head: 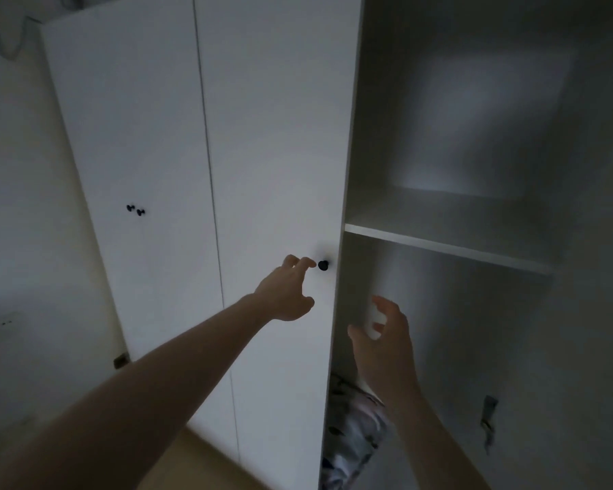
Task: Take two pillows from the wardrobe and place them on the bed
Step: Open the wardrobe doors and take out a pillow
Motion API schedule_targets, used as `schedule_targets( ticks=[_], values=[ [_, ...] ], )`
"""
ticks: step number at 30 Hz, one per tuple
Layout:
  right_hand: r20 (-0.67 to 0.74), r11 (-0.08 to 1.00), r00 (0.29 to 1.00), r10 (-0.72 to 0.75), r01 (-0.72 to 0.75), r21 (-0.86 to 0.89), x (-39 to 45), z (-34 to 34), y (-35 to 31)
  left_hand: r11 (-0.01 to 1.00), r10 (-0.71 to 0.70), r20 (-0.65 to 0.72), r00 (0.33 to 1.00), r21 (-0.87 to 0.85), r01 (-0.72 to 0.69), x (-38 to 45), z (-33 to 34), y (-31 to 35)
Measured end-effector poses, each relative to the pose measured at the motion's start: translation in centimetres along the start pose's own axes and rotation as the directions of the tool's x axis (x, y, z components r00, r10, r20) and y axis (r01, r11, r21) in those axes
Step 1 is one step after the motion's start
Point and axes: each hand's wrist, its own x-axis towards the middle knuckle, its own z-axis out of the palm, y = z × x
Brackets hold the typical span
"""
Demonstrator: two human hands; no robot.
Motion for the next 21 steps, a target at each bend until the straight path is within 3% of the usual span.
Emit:
schedule_targets(
  ticks=[10,15,21],
  values=[
    [0.02,0.971,0.997,0.072,-0.065,-0.23,3.8,1.0,1.6,0.995,0.079,0.108,0.991,-0.073,-0.072,9.0,4.7,-1.8],
    [0.003,0.949,0.997,0.077,-0.073,-0.307,4.5,1.1,2.1,0.978,0.093,-0.013,0.996,-0.187,-0.094,8.5,5.7,-2.0],
    [0.069,0.957,0.994,0.09,-0.067,-0.282,4.5,3.1,3.8,0.956,0.057,-0.2,0.978,-0.273,-0.112,0.8,4.7,-4.7]
  ],
)
